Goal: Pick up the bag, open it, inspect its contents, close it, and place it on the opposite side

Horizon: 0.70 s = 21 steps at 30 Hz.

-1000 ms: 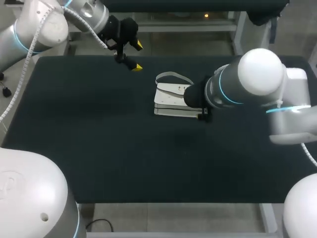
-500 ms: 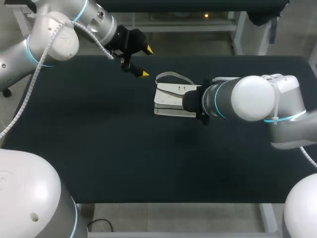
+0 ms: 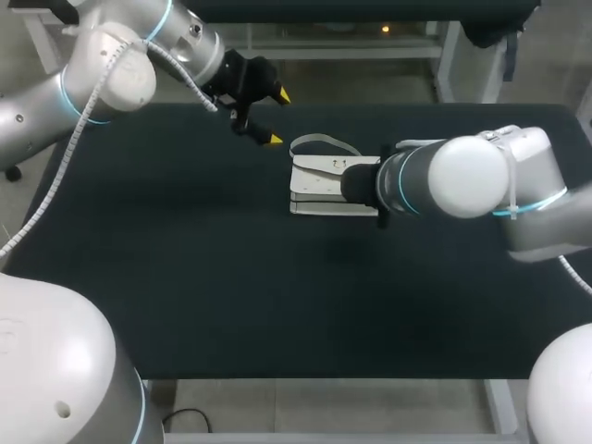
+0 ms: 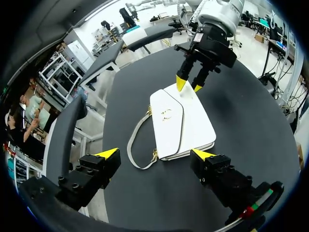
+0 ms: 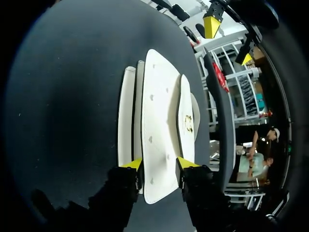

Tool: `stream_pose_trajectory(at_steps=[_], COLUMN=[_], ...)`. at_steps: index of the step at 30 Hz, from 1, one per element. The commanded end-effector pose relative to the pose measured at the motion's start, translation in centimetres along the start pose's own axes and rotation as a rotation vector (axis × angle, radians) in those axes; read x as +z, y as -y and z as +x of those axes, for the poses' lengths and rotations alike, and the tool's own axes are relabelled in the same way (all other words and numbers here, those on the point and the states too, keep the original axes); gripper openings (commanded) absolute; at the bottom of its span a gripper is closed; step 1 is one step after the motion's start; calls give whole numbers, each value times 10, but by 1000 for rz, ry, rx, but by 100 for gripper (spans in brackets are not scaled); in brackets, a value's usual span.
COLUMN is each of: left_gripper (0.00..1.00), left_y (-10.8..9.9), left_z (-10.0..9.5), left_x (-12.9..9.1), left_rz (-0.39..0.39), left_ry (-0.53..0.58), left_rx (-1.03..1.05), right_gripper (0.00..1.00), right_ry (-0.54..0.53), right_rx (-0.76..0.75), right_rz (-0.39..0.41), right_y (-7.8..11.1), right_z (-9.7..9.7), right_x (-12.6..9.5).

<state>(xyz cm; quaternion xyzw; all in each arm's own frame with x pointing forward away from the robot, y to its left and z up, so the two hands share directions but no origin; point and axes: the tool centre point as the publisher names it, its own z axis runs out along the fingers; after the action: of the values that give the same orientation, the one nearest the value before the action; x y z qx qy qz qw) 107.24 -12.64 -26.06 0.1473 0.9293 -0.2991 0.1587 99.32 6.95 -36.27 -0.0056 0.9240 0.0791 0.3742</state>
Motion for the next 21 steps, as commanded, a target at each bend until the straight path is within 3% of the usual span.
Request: stream_pose_trajectory(at_steps=[1,4,13,16,21], left_gripper=[100,100,100,100,100], left_y=[-1,0,0,0,0], left_z=[-4,-4,-2,-1,1], left_x=[3,4,7,7,8], left_rz=[0,1,5,7,12], left_ry=[-11,-17,-31,-33,-42], left_rx=[1,6,14,18,30], right_gripper=[32,21,22,6,4], right_ry=[67,69,72,77,83], right_rx=[-1,1,-4,-5,-12], right_rz=[-6,-4,7,6,8], right_y=[1,3,3,0,-5], right_z=[5,8,17,17,17], right_x=[3,1,-4,-5,-3])
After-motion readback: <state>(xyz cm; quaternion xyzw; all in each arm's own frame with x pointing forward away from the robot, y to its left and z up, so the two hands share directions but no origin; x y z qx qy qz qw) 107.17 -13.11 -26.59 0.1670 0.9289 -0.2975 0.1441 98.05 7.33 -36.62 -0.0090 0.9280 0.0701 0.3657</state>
